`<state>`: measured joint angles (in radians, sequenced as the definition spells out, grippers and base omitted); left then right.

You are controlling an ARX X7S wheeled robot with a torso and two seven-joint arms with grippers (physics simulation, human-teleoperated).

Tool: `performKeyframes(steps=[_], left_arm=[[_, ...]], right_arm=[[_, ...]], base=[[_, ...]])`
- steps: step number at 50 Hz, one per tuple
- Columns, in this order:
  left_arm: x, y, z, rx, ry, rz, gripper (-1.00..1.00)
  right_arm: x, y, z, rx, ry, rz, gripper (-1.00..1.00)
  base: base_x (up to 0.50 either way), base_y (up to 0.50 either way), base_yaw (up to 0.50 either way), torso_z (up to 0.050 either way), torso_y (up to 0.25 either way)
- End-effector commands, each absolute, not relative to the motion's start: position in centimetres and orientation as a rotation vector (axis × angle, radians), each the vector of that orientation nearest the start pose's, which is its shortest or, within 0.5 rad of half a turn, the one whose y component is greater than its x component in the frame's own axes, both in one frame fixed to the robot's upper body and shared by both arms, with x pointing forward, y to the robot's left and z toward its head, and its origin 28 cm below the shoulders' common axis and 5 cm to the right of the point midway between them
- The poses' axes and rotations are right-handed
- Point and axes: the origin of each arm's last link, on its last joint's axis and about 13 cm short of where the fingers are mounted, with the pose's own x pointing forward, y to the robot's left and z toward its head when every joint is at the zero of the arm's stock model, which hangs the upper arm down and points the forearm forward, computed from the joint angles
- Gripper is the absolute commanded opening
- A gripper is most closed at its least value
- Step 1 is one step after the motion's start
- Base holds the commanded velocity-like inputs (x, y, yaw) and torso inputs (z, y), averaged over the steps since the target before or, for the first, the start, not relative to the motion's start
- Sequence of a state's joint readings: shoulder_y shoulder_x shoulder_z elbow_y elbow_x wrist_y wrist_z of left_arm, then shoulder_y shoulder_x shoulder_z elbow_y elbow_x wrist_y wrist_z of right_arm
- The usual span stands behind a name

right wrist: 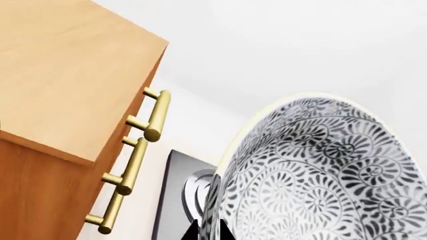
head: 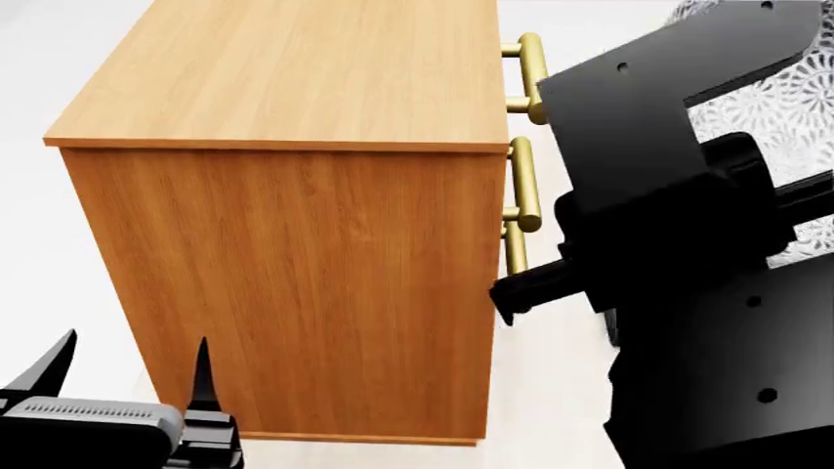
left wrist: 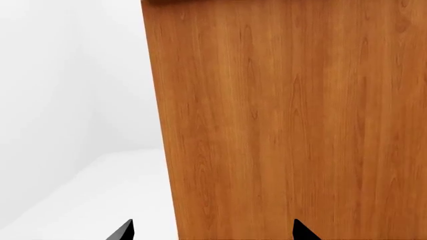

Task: Put the bowl on the top of the cabinet.

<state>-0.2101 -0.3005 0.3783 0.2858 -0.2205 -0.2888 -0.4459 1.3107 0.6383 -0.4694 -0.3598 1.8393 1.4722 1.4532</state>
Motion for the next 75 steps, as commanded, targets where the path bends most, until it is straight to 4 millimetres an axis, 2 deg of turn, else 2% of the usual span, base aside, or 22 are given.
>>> performKeyframes(steps=[1, 15, 19, 28, 39, 45, 55, 65, 75], left_arm=[[23.7, 19.0, 8.5, 0.106, -0.122, 0.026, 1.00], [23.8, 19.0, 8.4, 0.109, -0.120, 0.025, 1.00], [23.8, 19.0, 8.4, 0.108, -0.118, 0.026, 1.00], [23.7, 19.1, 8.3, 0.109, -0.116, 0.029, 1.00], [23.7, 18.9, 8.4, 0.118, -0.114, 0.028, 1.00], [23.8, 18.8, 8.2, 0.115, -0.108, 0.023, 1.00], [23.7, 19.2, 8.2, 0.112, -0.111, 0.033, 1.00], [23.6, 19.3, 8.2, 0.111, -0.112, 0.034, 1.00], [23.5, 19.4, 8.0, 0.107, -0.109, 0.039, 1.00]], right_arm=[[23.0, -10.1, 35.7, -0.531, 0.095, -0.148, -1.00], [23.1, -7.3, 39.7, -0.584, 0.045, -0.119, -1.00], [22.7, -5.9, 40.7, -0.621, 0.013, -0.081, -1.00], [21.6, -2.8, 41.1, -0.677, -0.026, 0.010, -1.00], [21.7, -1.1, 42.1, -0.594, -0.049, 0.028, -1.00], [21.9, 0.0, 41.8, -0.570, -0.045, 0.022, -1.00], [22.0, 1.4, 40.8, -0.625, -0.054, 0.052, -1.00], [24.0, 1.4, 39.5, -0.657, -0.026, 0.043, -1.00], [25.7, 2.2, 38.1, -0.594, -0.018, 0.086, -1.00]], base=[[0.00, 0.00, 0.00, 0.000, 0.000], [0.00, 0.00, 0.00, 0.000, 0.001], [0.00, 0.00, 0.00, 0.000, 0.000], [0.00, 0.00, 0.00, 0.000, 0.000], [0.00, 0.00, 0.00, 0.000, 0.001], [0.00, 0.00, 0.00, 0.000, 0.000], [0.00, 0.00, 0.00, 0.000, 0.001], [0.00, 0.00, 0.00, 0.000, 0.000], [0.00, 0.00, 0.00, 0.000, 0.001]])
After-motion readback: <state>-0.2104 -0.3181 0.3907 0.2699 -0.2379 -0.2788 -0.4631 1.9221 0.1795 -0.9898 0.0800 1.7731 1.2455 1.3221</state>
